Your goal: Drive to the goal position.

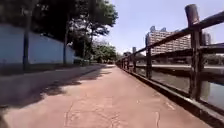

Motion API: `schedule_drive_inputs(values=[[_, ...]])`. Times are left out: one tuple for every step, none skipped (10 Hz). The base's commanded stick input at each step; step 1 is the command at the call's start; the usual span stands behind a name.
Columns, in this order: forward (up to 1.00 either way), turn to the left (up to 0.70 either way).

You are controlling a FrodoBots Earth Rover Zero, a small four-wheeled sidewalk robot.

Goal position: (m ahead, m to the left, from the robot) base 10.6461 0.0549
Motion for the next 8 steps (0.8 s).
schedule_drive_inputs(values=[[0.00, 0.00], [0.00, 0.00], [0.00, 0.00], [0.00, 0.00], [0.00, 0.00], [0.43, 0.01], [1.00, 0.01], [1.00, 0.01]])
